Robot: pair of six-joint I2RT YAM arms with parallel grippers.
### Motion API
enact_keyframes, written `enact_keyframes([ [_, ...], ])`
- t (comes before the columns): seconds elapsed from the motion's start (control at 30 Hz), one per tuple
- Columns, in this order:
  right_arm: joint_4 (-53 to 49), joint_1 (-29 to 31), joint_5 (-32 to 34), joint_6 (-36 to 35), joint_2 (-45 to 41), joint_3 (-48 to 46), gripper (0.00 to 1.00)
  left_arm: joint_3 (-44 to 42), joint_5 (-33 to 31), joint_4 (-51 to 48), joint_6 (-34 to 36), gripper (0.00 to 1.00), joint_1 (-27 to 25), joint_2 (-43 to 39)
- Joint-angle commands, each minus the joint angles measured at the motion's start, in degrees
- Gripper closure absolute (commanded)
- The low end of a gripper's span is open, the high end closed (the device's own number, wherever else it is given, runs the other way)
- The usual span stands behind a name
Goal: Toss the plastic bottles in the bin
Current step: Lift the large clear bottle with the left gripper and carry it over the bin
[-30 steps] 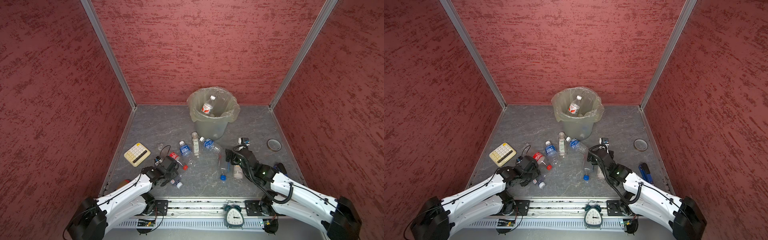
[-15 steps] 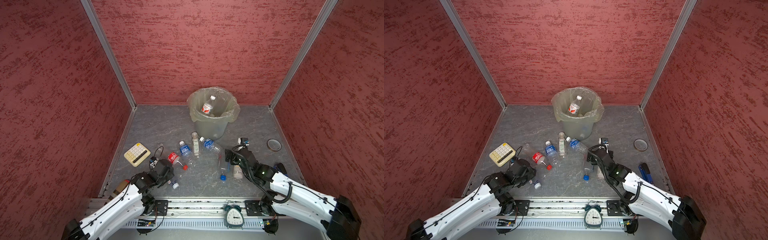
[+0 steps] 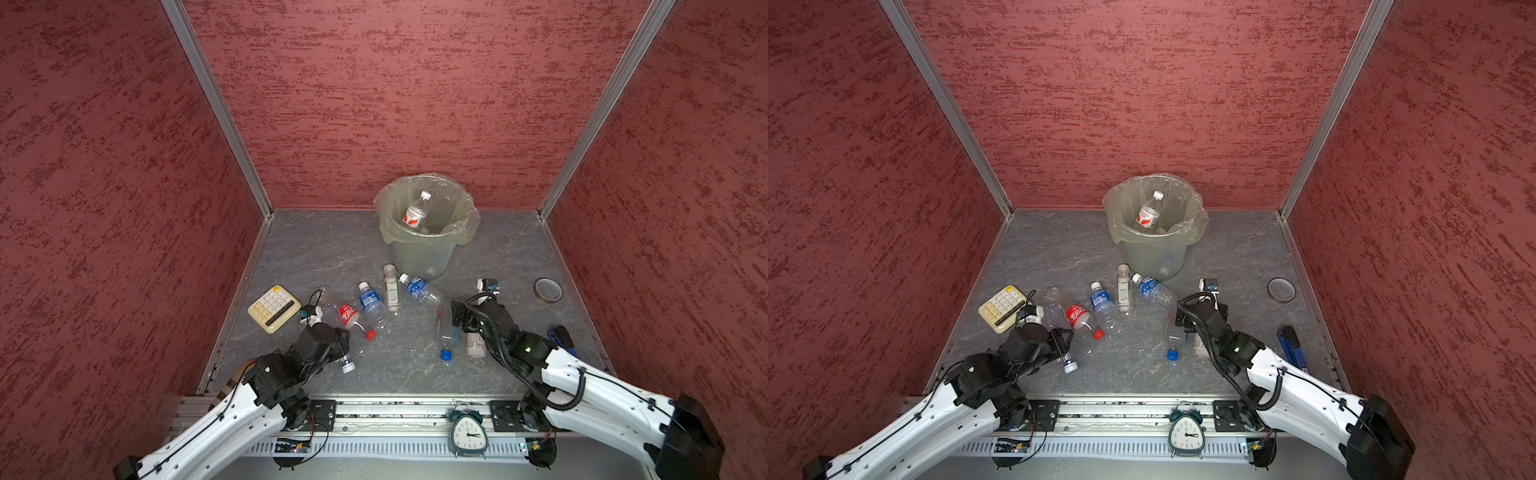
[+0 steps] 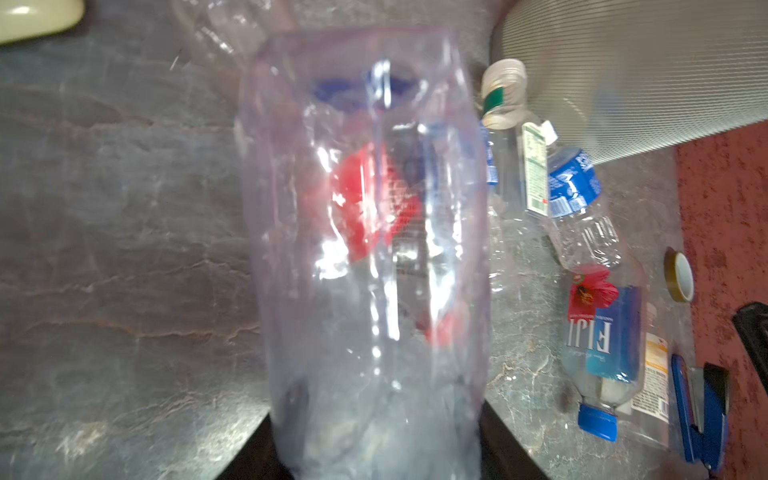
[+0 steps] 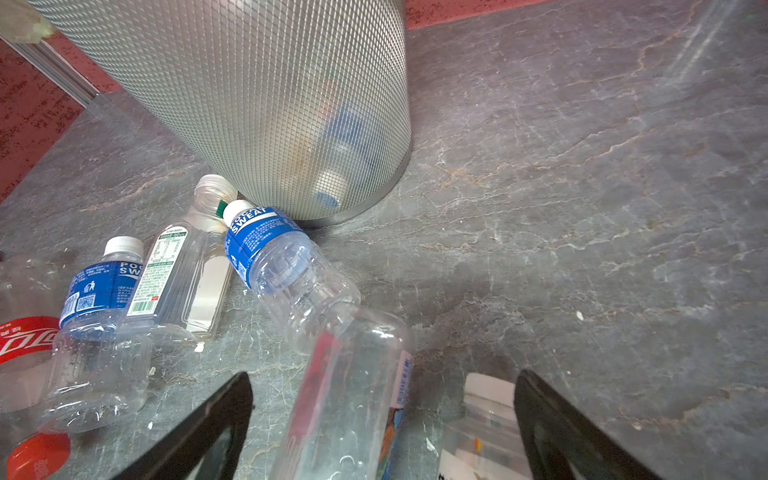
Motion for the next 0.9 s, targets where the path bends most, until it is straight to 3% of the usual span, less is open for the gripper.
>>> enact_keyframes([
  [0.0,2.1,0.4,0.2,-0.1,-1.6,-1.5,0.01,2.4,-0.3,5.6,9.3,0.45,-0.8,-0.4],
  [0.3,4.0,0.5,-0.1,-0.6,-3.3,-3.7,0.01,6.8,-0.5,11.7,20.3,0.45,-2.8,-0.1],
  [0.63,3.8,0.4,-0.1,-1.0,-3.4,-3.3,0.01,11.0,-0.6,15.9,24.8,0.44,-4.9,1.3],
  [0.87,3.5,0.4,0.3,-1.1,-4.1,-2.9,0.01,17.9,1.0,21.6,29.5,0.44,-5.1,9.3],
])
